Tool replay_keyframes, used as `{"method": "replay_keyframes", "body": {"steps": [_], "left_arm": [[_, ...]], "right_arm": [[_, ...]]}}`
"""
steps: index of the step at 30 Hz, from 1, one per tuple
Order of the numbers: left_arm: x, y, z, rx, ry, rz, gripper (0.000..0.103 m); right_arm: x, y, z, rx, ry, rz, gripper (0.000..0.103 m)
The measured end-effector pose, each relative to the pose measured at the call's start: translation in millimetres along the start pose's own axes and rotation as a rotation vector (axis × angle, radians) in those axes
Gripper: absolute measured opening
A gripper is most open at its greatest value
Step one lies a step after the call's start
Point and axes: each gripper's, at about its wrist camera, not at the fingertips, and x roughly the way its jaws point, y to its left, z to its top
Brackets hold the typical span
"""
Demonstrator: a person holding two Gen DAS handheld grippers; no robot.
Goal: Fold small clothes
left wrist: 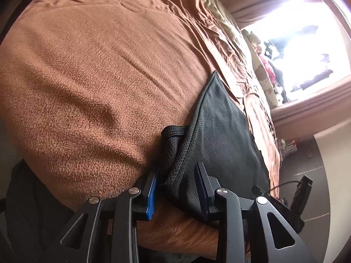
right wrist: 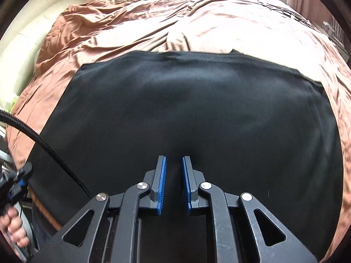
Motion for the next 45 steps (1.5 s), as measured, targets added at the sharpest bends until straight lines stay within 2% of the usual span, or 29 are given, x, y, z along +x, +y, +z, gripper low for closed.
{"method": "replay_keyframes", "body": {"steps": [3,8,13,18,21,25,34,42,45], "left_arm": [[0,1,-1,-0.030,-0.009,0.008,0.032],[0,-2,-2,-0.051,-0.021,0.035,0.029],[0,-1,-2,-0.067,-0.018,0.045,0.027],[0,3,-2,-0.072,-0.018,0.053,0.015],[0,4,-2,-0.064,-0.010,0.045,0.011],[-1,7,0,-0.080,0.009,0.017,0.008],[-14,-11,4,-0.064,-0.005,-0.131,0.007],[-30,-53,14,0.023,-0.023,-0.248,0.007],[-34,-72,18,0.064,-0.029,-0.288,0.007]], "right_arm": [[12,3,13,0.001,0.007,0.000,0.011],[30,4,38,0.005,0.015,-0.013,0.004],[46,3,63,0.012,0.018,-0.030,0.003],[62,-2,80,0.045,0.021,-0.027,0.003],[70,-5,90,0.043,0.013,-0.015,0.003],[66,-15,94,0.101,0.020,-0.001,0.004],[31,-7,54,0.036,0.049,0.069,0.004],[11,1,-5,-0.023,0.114,0.124,0.004],[4,-3,-23,-0.025,0.098,0.136,0.004]]}}
